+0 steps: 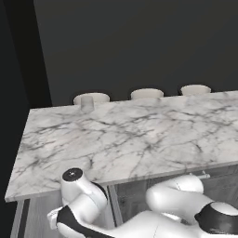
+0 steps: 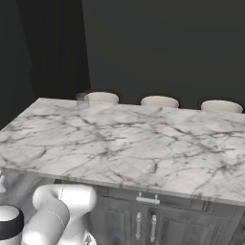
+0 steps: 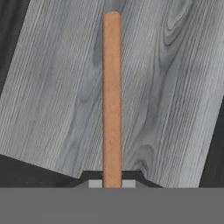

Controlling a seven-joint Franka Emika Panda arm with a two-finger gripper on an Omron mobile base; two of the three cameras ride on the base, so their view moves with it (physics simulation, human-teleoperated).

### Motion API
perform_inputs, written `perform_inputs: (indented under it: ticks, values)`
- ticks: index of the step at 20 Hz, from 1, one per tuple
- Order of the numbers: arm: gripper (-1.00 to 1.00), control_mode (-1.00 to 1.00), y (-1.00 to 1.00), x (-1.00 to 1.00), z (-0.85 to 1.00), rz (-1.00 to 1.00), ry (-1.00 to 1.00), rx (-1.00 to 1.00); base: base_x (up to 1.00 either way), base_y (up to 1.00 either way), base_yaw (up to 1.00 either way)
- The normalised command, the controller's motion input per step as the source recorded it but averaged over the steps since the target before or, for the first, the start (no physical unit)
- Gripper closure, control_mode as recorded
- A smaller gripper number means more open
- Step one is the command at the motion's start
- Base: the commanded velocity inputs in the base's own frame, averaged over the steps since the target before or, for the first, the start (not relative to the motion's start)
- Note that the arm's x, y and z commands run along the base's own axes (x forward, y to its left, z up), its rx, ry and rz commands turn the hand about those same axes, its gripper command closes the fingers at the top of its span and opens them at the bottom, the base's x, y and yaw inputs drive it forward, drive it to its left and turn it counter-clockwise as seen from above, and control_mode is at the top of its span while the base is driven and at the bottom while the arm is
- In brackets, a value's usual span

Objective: Take a straw from the drawer in front and place it inside the glass cup on the dining counter.

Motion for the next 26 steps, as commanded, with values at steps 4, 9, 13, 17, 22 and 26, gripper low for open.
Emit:
perform_inputs:
  ticks: [4,9,13,17,22,26]
  values:
    - [1.0,-1.0,-0.1,-0.33,1.0,0.0,0.0,0.0,0.0,0.0,0.0]
    - [1.0,-1.0,-0.41,-0.13,1.0,0.0,-0.01,0.0,0.0,0.0,0.0]
    - [1.0,-1.0,-0.59,0.0,1.0,0.0,-0.07,0.0,0.0,0.0,0.0]
    - [1.0,-1.0,-0.77,0.15,1.0,-0.04,-0.05,0.0,0.0,0.0,0.0]
    - [1.0,-1.0,-0.86,0.44,0.99,-0.08,-0.01,0.0,0.0,0.0,0.0]
    - [1.0,-1.0,-0.88,0.51,0.67,-0.05,-0.01,0.0,0.0,0.0,0.0]
